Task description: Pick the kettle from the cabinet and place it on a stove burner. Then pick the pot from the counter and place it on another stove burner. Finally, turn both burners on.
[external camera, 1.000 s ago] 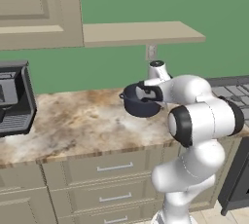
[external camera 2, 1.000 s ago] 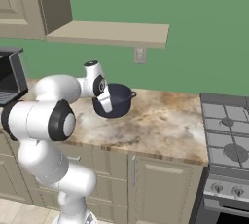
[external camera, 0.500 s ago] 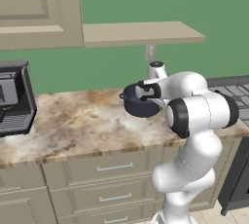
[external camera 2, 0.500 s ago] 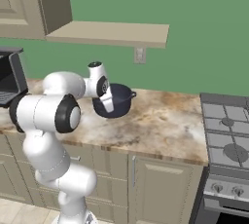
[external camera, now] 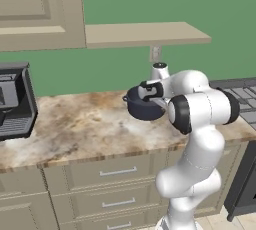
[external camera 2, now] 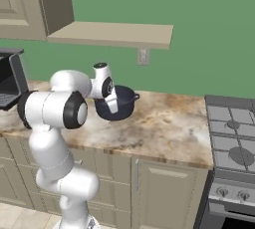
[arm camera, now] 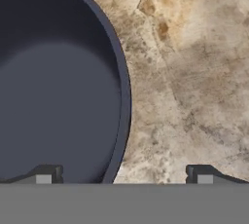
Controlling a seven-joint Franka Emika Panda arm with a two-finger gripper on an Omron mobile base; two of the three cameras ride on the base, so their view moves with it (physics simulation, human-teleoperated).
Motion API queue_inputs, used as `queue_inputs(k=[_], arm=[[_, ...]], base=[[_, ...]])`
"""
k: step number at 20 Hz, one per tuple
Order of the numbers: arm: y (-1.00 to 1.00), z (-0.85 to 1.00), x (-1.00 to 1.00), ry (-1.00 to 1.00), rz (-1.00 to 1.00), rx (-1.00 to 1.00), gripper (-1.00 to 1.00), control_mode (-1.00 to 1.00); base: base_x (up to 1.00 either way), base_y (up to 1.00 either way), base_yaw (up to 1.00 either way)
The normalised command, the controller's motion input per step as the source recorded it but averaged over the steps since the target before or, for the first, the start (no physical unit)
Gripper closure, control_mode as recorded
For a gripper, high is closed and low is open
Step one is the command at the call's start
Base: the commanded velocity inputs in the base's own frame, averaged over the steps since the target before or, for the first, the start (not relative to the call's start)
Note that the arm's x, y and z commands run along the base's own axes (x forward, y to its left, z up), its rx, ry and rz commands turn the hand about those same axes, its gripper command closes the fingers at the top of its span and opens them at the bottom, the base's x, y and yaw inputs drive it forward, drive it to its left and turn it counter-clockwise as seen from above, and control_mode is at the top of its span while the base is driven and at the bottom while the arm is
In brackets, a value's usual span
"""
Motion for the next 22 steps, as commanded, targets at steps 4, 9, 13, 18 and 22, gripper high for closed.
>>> queue_inputs(k=[4,9,13,18,22], arm=[[0.0,-0.19,0.27,0.0,0.0,0.01,-1.0,-1.0],[0.0,-0.17,0.18,0.0,0.0,0.01,-1.0,-1.0],[0.0,-0.17,0.0,0.0,0.0,0.0,-1.0,-1.0],[0.0,-0.21,0.0,0.0,0.0,0.0,-1.0,-1.0],[0.0,-0.12,0.0,0.02,0.0,0.0,1.0,-1.0]], base=[[0.0,0.0,0.0],[0.0,0.0,0.0],[0.0,0.0,0.0],[0.0,0.0,0.0],[0.0,0.0,0.0]])
